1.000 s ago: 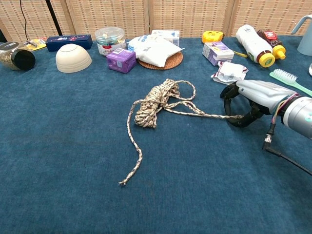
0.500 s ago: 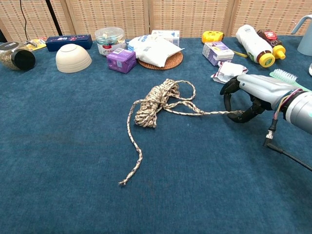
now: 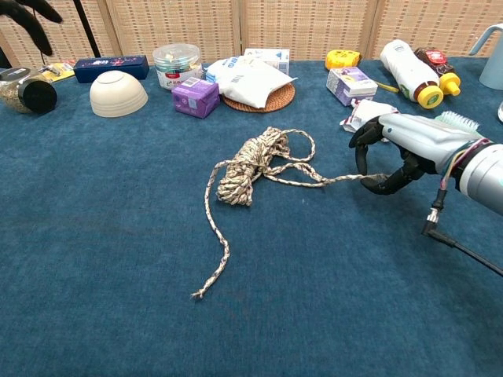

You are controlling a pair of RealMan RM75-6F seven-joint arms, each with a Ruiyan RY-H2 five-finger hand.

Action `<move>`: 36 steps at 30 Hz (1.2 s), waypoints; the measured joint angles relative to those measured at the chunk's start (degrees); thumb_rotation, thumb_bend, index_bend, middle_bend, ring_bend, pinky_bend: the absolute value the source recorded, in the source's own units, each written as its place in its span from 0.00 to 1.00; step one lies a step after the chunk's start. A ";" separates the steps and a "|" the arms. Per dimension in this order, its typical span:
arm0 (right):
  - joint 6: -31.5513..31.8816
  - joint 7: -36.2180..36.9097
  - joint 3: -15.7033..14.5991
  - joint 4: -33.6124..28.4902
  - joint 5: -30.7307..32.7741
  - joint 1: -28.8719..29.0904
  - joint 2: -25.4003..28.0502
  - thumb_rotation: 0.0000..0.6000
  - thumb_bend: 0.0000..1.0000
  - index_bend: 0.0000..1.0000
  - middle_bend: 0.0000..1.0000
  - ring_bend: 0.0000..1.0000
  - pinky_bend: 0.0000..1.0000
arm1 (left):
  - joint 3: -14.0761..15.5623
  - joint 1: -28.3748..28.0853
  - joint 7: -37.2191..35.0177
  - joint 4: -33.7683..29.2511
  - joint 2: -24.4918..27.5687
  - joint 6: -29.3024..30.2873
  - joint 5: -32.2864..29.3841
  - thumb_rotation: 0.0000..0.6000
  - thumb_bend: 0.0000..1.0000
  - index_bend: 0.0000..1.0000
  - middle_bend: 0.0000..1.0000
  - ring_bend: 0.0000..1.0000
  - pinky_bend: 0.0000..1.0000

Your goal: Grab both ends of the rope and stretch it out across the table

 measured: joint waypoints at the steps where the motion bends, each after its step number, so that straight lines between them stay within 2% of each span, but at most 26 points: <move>1: 0.15 -0.02 0.00 -0.11 0.01 -0.07 0.01 1.00 0.42 0.62 0.22 0.00 0.00 | 0.26 -1.05 -0.25 0.10 -0.57 -1.18 1.10 1.00 0.43 0.32 0.13 0.02 0.00; 8: 0.55 -0.18 -0.03 -0.65 0.32 -0.37 0.26 1.00 0.42 0.63 0.22 0.00 0.00 | 1.96 -7.06 -2.92 1.48 -6.13 -6.89 5.18 1.00 0.43 0.40 0.09 0.00 0.00; 14: 0.69 -0.22 -0.05 -0.62 0.82 -0.63 0.43 1.00 0.42 0.63 0.23 0.00 0.00 | 2.51 -9.90 -3.08 3.05 -11.56 -9.98 5.32 1.00 0.43 0.40 0.06 0.00 0.00; 17: 0.54 -0.03 -0.10 -0.44 0.94 -0.66 0.35 1.00 0.42 0.63 0.23 0.00 0.00 | 2.82 -11.04 -2.79 3.98 -14.06 -10.72 5.25 1.00 0.42 0.39 0.05 0.00 0.00; 26: 0.32 0.53 -0.11 0.32 1.38 -0.87 0.27 1.00 0.42 0.63 0.23 0.00 0.00 | 3.30 -12.94 -0.83 6.41 -19.02 -11.47 3.84 1.00 0.30 0.42 0.05 0.00 0.00; 36: -0.12 1.36 -0.12 1.12 1.61 -0.99 0.14 1.00 0.42 0.63 0.23 0.00 0.00 | 3.29 -13.34 1.33 7.55 -21.77 -11.88 0.63 1.00 0.29 0.48 0.04 0.00 0.00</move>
